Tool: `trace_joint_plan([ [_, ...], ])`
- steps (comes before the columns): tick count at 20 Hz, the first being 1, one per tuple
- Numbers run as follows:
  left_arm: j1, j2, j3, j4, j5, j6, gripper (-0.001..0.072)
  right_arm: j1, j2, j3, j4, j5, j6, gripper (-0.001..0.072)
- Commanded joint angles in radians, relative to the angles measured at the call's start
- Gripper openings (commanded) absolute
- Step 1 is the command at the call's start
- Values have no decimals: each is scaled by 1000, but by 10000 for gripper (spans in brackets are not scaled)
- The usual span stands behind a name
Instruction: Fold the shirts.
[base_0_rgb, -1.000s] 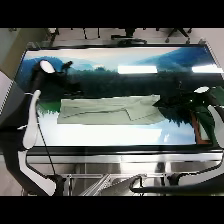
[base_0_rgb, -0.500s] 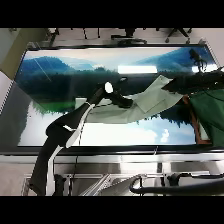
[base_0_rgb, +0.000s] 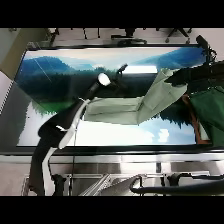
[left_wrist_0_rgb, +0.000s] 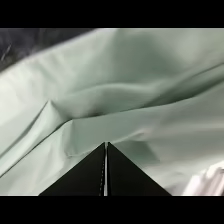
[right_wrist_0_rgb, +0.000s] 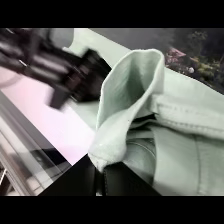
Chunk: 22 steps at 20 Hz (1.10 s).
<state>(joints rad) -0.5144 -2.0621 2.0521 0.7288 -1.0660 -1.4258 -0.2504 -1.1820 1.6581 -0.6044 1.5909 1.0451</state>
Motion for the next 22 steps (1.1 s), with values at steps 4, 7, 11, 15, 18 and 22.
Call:
trace_joint_plan([
  [4, 400, 417, 0, -242, -114, 68, 16, 300, -30, 3, -1, -218, 94, 15],
  [7, 547, 549, -7, -242, -125, 95, 16, 578, -109, 2, -5, -432, 119, 15],
  [11, 625, 680, -148, -243, -118, 216, 16, 941, -357, 3, -23, -903, 40, 146],
  [15, 625, 721, -278, -271, -95, 309, 16, 1043, -442, 7, -29, -1061, -40, 502],
  [18, 626, 720, -302, -295, -93, 362, 16, 943, -311, 7, -107, -906, 39, 501],
  [22, 625, 720, -302, -296, -85, 380, 16, 683, -151, 6, -395, -642, 325, 505],
])
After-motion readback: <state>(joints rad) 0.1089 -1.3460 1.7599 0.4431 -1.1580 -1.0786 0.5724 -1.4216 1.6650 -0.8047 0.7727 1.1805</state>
